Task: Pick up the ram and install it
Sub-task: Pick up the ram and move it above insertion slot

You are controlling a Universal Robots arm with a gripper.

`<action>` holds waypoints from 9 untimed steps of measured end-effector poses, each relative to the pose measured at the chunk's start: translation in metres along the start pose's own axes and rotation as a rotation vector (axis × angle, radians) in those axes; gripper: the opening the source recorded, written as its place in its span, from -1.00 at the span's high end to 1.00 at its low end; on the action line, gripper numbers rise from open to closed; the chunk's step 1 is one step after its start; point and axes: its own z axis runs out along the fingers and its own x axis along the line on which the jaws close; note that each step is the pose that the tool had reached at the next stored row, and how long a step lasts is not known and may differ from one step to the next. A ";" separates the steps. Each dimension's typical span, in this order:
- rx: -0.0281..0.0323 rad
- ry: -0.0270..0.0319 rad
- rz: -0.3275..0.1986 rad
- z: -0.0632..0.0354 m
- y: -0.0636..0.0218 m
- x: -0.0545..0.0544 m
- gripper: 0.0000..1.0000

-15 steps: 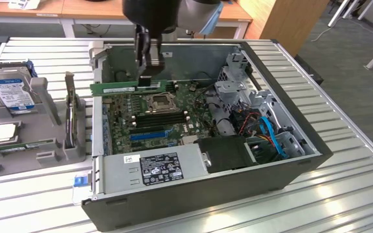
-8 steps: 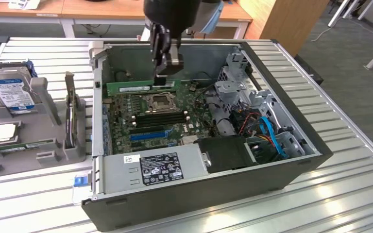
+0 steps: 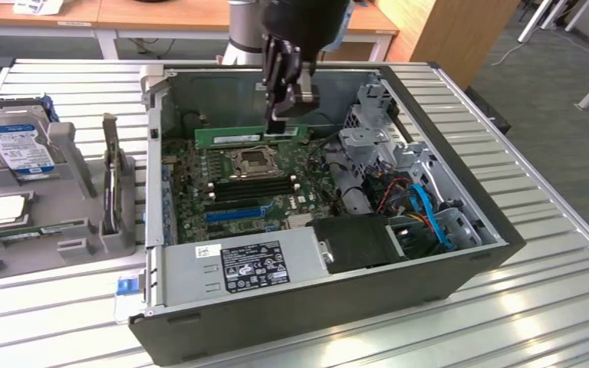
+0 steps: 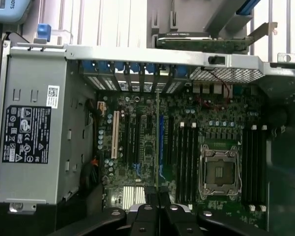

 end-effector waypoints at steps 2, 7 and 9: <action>-0.0016 0.0000 0.000 -0.0006 -0.0076 0.000 0.76; -0.0040 0.0000 0.000 -0.0017 -0.0214 0.001 0.76; -0.0040 -0.0001 0.000 -0.0017 -0.0214 0.001 0.76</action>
